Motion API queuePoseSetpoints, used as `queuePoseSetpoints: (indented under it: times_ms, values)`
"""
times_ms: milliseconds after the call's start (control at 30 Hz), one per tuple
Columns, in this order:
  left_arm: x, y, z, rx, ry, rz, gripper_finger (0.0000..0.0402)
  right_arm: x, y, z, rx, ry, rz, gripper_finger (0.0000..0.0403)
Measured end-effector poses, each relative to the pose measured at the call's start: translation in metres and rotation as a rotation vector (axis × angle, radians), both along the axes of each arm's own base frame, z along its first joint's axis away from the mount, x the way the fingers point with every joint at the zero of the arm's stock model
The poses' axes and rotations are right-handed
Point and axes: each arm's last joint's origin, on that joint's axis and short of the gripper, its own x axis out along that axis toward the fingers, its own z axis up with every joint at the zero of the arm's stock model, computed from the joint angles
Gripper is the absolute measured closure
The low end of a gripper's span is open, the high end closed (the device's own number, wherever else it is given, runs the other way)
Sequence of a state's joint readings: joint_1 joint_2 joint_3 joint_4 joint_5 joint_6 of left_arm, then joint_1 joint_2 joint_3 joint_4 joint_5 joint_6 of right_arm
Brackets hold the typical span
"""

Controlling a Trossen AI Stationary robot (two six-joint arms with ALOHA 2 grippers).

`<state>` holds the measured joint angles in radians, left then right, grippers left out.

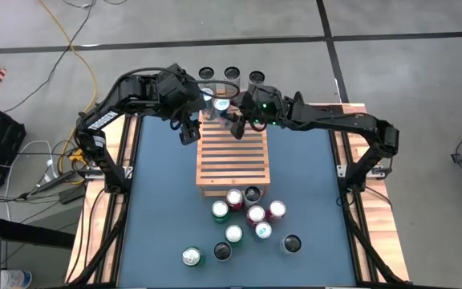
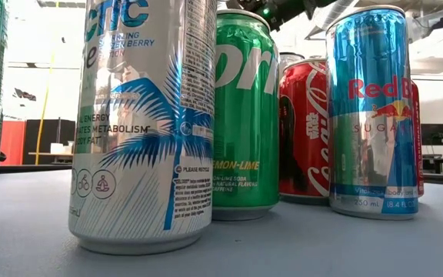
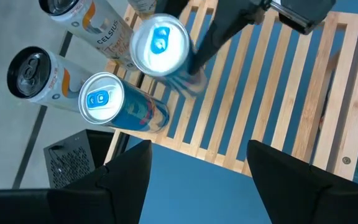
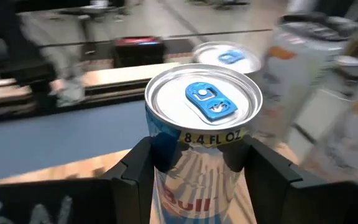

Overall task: Place canned beverage on shelf
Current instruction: Put the left blue soda can on the shelf aligned with the other blue soda cans

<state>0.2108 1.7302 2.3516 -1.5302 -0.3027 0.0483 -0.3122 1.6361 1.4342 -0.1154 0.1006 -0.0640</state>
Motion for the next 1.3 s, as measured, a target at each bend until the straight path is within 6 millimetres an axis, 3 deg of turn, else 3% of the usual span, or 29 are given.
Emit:
queuePoseSetpoints:
  times_ms: [67, 300, 667, 867, 1133, 1300]
  values:
    - [0.000, 0.000, 0.000, 0.000, 0.002, 0.000, 0.0152, 0.000, 0.001, 0.002, -0.004, -0.017, -0.072, 0.0216]
    - [-0.001, 0.000, -0.001, -0.003, 0.011, 0.000, 0.0152, -0.004, 0.003, 0.005, 0.047, -0.036, -0.057, 0.0218]
    - [-0.001, 0.000, 0.000, 0.007, 0.012, -0.011, 0.0152, -0.053, 0.019, -0.009, 0.037, -0.271, -0.122, 0.0222]
    - [0.000, 0.000, 0.001, 0.010, -0.005, -0.011, 0.0152, -0.047, 0.013, -0.019, -0.003, -0.254, -0.097, 0.0222]
    - [0.000, 0.000, 0.001, 0.011, -0.009, -0.011, 0.0152, -0.041, -0.011, -0.035, 0.005, -0.237, -0.099, 0.0222]
    - [0.001, 0.000, 0.002, 0.013, -0.017, -0.011, 0.0152, -0.036, -0.012, -0.042, 0.011, -0.229, -0.083, 0.0222]
